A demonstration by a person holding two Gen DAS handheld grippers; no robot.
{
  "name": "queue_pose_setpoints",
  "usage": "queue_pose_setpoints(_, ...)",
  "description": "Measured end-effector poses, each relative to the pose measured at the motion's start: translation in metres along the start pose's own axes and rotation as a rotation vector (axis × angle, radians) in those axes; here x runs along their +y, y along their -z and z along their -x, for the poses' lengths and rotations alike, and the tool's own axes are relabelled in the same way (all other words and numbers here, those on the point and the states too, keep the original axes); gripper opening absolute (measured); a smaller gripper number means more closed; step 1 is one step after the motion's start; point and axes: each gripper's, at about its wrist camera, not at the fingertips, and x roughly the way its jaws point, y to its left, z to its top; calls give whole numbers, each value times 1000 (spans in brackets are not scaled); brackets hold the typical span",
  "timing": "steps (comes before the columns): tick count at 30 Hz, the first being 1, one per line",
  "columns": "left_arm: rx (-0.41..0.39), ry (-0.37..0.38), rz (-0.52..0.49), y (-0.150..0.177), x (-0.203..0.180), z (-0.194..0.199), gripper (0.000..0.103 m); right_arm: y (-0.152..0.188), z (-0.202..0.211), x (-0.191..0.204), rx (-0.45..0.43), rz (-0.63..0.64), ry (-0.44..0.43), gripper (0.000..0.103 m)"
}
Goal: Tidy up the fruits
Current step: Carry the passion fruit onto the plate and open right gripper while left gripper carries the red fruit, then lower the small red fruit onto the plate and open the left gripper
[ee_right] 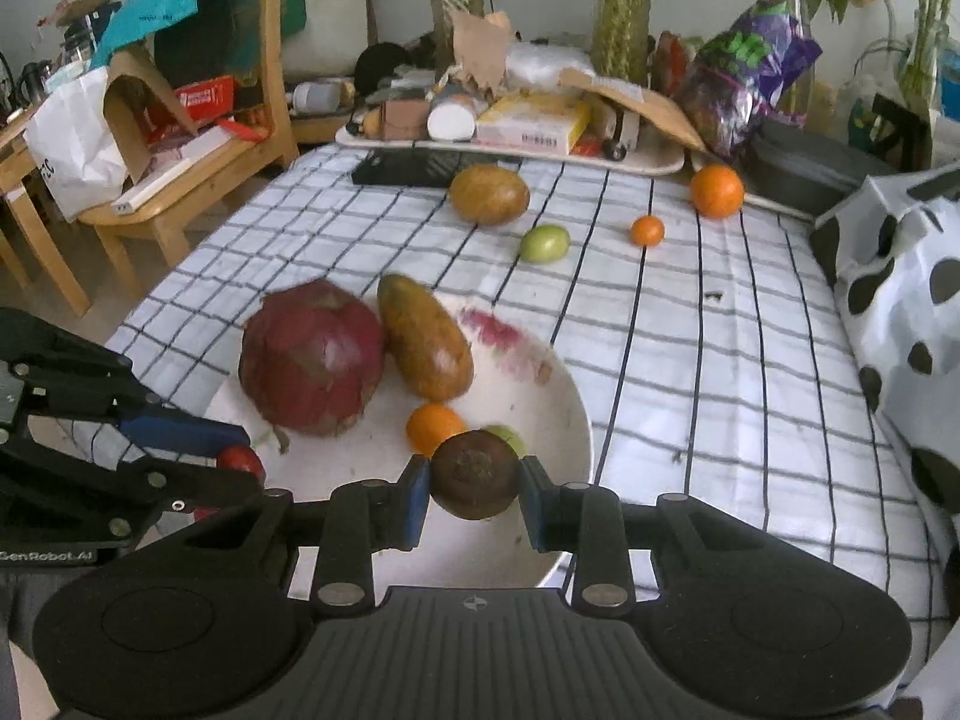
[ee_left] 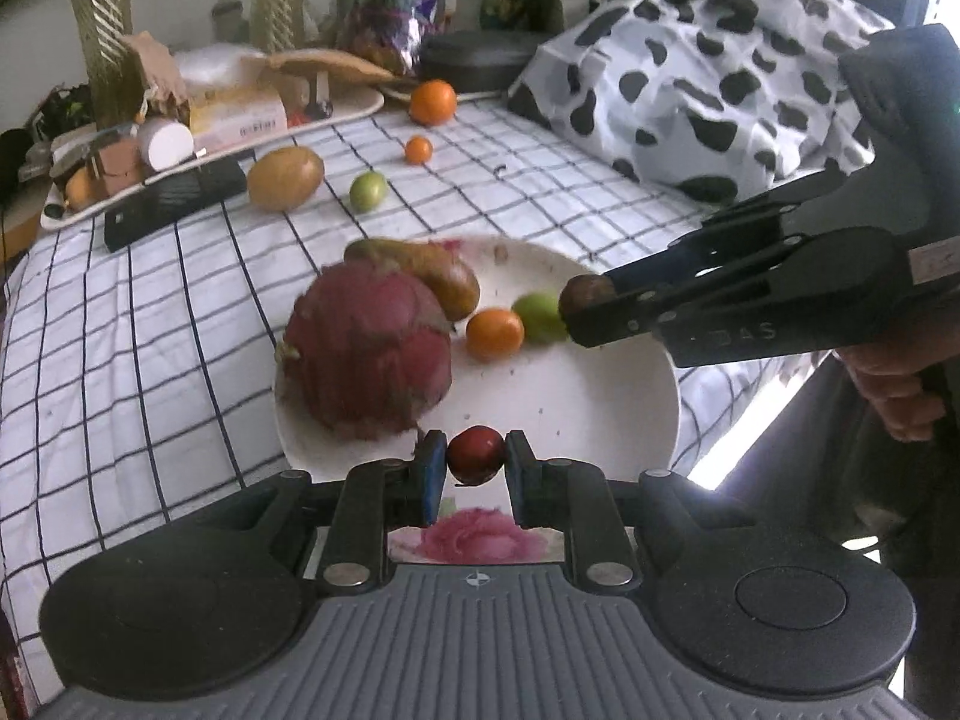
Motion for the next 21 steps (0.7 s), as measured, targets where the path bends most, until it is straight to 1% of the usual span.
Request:
queue_pose_setpoints(7, 15, 5, 16, 0, 0, -3, 21, 8, -5, 3, 47, 13, -17, 33)
queue_pose_setpoints(10, 29, -21, 2, -2, -3, -7, 21, 9, -6, 4, 55, 14, -34, 33)
queue_pose_setpoints(11, 36, -32, -2, -2, -4, -8, 25, 8, -6, 4, 55, 12, -39, 33)
queue_pose_setpoints(12, 44, -41, -6, -2, -4, -9, 39, 8, -5, 4, 51, 10, -39, 33)
queue_pose_setpoints(13, 46, -51, -10, -1, -4, -9, 49, 8, -4, 4, 49, 7, -34, 35)
queue_pose_setpoints(14, 39, -65, -16, 0, -4, -8, 64, 8, -3, 4, 45, 4, -30, 44)
queue_pose_setpoints(15, 29, -78, -23, 0, -5, -5, 67, 8, -1, 4, 39, -1, -29, 49)
queue_pose_setpoints(17, 16, -80, -18, 1, -4, -1, 67, 8, 2, 4, 25, -9, -22, 61)
queue_pose_setpoints(18, 13, -77, -8, 1, -3, 0, 67, 9, 4, 4, 19, -13, -20, 64)
queue_pose_setpoints(20, 6, -79, 13, 2, -1, 4, 67, 10, 8, 3, 11, -23, -9, 79)
queue_pose_setpoints(21, 4, -82, 20, 3, -1, 6, 67, 11, 9, 3, 11, -27, 2, 82)
